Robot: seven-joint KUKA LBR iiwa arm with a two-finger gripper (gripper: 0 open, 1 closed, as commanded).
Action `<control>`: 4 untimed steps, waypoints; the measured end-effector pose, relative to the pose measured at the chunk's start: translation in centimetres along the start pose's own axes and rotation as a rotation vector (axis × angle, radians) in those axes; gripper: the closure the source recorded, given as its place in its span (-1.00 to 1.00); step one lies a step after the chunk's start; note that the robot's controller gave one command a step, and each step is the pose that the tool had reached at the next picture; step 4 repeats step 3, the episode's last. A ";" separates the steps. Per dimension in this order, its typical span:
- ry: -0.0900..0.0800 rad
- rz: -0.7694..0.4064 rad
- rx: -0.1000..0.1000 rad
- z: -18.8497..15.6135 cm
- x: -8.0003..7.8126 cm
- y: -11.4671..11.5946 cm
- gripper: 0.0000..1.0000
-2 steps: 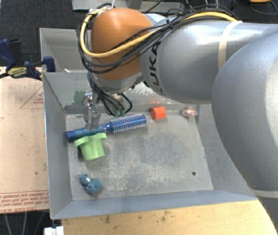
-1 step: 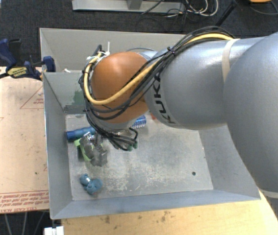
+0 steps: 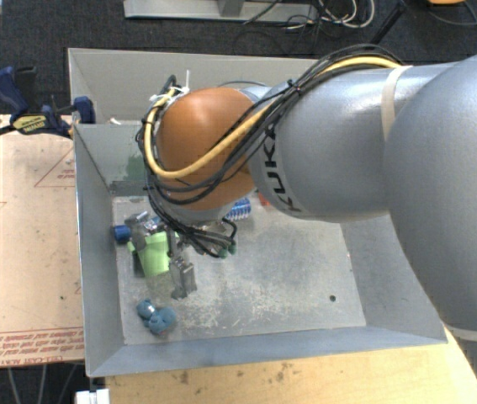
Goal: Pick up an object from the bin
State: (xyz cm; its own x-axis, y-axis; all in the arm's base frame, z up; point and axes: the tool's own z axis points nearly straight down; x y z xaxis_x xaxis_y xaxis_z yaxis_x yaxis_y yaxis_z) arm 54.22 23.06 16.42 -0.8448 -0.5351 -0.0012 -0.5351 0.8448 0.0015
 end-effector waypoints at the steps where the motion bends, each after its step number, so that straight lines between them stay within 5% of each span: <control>1: -0.004 -0.048 0.003 3.8 -4.1 -6.0 -1.00; 2: -0.002 -0.050 0.000 3.6 -4.0 -5.6 1.00; 3: -0.012 -0.017 0.004 -14.5 -4.6 -6.9 1.00; 4: -0.012 -0.017 0.004 -14.5 -4.6 -6.9 1.00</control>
Offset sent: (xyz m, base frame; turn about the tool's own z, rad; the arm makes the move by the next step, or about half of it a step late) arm 0.0634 -0.0267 -0.0359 -0.0535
